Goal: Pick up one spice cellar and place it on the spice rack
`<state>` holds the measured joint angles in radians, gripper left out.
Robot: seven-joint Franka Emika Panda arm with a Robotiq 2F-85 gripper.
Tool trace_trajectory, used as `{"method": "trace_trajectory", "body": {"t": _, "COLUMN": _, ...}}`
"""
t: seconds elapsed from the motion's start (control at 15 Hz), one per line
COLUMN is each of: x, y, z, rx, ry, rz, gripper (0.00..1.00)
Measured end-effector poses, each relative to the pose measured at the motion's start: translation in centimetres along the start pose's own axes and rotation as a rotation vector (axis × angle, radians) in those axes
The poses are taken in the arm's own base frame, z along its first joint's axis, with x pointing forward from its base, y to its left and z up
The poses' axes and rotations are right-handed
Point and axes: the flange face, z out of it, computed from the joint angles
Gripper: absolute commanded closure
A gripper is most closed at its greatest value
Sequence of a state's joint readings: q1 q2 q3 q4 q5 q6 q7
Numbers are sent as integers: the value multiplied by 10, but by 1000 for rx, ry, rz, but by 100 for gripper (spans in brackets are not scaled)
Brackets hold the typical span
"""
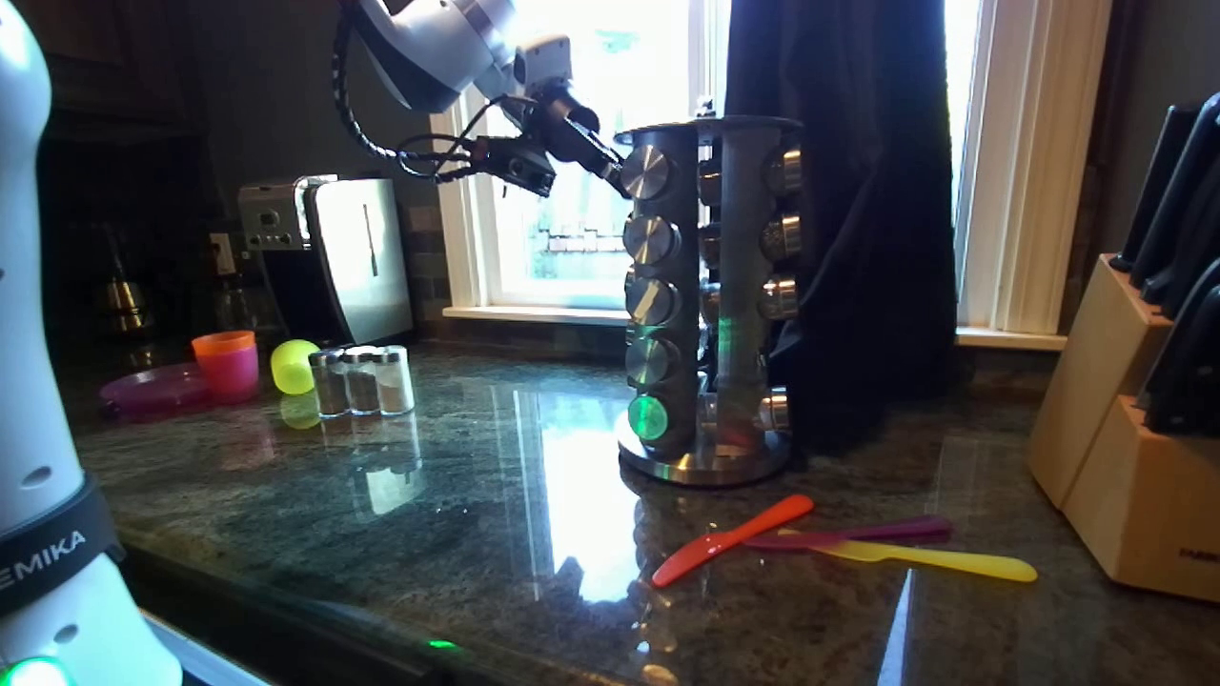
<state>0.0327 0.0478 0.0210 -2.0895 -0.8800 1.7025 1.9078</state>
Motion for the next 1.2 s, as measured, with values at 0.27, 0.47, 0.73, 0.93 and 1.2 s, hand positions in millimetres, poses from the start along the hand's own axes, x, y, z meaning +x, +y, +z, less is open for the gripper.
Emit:
{"method": "trace_trajectory", "body": {"t": 0.27, "x": 3, "y": 3, "z": 1, "rx": 5, "ry": -4, "rz": -5, "gripper": 12}}
{"method": "trace_trajectory", "body": {"t": 0.47, "x": 3, "y": 5, "z": 3, "rx": 2, "ry": -7, "rz": -32, "gripper": 0}}
{"method": "trace_trajectory", "body": {"t": 0.73, "x": 8, "y": 9, "z": -4, "rx": 14, "ry": -26, "rz": -93, "gripper": 0}}
{"method": "trace_trajectory", "body": {"t": 0.93, "x": 10, "y": 12, "z": -17, "rx": 57, "ry": -69, "rz": -139, "gripper": 0}}
{"method": "trace_trajectory", "body": {"t": 1.2, "x": 5, "y": 17, "z": -38, "rx": 110, "ry": -156, "rz": -188, "gripper": 0}}
